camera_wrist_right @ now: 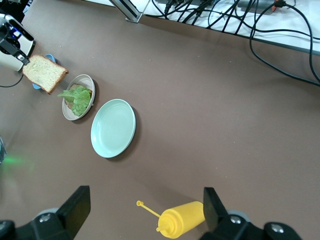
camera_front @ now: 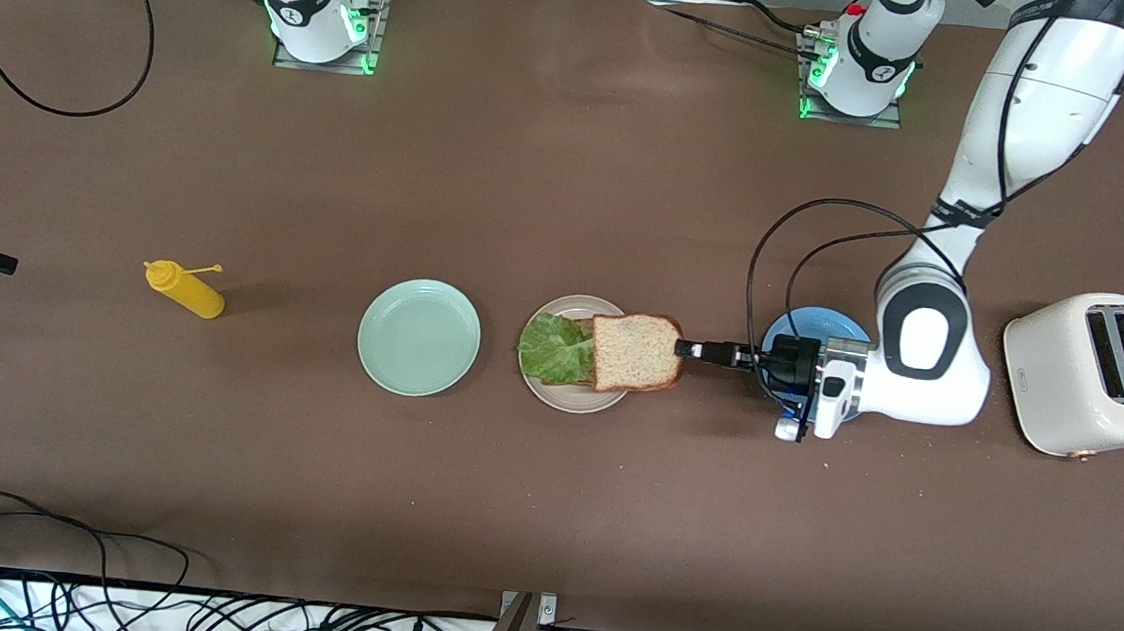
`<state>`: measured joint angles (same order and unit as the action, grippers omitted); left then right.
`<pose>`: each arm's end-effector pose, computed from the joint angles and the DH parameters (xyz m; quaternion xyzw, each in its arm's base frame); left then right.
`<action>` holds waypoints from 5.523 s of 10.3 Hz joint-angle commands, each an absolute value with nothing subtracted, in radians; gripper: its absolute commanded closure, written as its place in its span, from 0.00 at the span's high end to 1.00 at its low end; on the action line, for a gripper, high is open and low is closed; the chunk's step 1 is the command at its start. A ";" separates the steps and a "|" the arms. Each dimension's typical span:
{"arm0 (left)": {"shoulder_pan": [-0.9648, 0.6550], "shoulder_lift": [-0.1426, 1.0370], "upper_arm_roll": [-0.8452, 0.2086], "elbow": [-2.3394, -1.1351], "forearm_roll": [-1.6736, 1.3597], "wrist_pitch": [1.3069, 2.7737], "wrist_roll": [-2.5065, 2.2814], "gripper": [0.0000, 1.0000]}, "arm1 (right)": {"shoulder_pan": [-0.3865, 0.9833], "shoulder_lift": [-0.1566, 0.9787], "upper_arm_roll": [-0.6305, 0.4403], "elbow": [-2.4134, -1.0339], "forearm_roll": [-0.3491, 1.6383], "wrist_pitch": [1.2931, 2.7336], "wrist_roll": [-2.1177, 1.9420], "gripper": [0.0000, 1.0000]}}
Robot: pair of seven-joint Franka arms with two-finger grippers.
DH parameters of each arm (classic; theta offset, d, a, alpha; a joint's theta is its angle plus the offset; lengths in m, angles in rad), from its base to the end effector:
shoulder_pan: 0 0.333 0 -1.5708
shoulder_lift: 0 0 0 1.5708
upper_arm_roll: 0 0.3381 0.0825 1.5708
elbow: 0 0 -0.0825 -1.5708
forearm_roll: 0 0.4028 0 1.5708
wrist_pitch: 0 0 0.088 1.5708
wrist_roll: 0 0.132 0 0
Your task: Make sandwich on beige plate with both arms
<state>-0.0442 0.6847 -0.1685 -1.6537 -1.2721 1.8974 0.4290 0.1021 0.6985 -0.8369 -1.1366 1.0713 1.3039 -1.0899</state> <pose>0.6676 -0.2238 0.2299 0.8117 0.0588 -0.1182 0.5689 0.6964 -0.2047 0.4713 -0.9157 -0.2386 -0.1097 0.3041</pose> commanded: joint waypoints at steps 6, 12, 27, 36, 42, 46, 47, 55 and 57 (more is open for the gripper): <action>-0.109 0.653 -0.221 -1.773 -1.478 2.100 0.543 0.00 | 0.104 0.686 -0.827 -1.140 1.058 1.318 -1.092 1.00; -0.133 0.663 -0.219 -1.787 -1.514 2.137 0.592 0.00 | 0.104 0.687 -0.824 -1.140 1.058 1.318 -1.097 1.00; -0.189 0.672 -0.215 -1.795 -1.327 2.318 0.594 1.00 | 0.104 0.687 -0.824 -1.140 1.058 1.318 -1.094 1.00; -0.163 0.591 -0.206 -1.781 -0.866 2.303 0.244 1.00 | 0.228 0.632 -0.868 -1.042 0.837 1.313 -0.746 1.00; -0.063 0.503 -0.198 -1.779 -0.447 2.171 -0.050 1.00 | 0.389 0.546 -0.888 -1.042 0.455 1.310 -0.504 1.00; 0.029 0.434 -0.198 -1.761 -0.130 1.958 -0.086 1.00 | 0.462 0.480 -0.887 -1.052 0.339 1.224 -0.407 1.00; 0.043 0.416 -0.198 -1.763 -0.059 1.912 -0.125 1.00 | 0.468 0.468 -0.885 -1.054 0.327 1.207 -0.407 1.00; 0.130 0.262 -0.196 -1.734 0.068 1.769 -0.174 1.00 | 0.655 0.422 -1.021 -1.149 0.299 1.236 -0.407 1.00; 0.156 0.250 -0.195 -1.717 0.074 1.758 -0.131 1.00 | 0.666 0.422 -1.023 -1.149 0.302 1.252 -0.407 1.00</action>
<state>0.1296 0.2646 -0.1873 -1.7300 0.0416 1.7813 -0.1760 0.6327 0.4604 -1.0166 -1.1048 0.3241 1.2220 -0.4224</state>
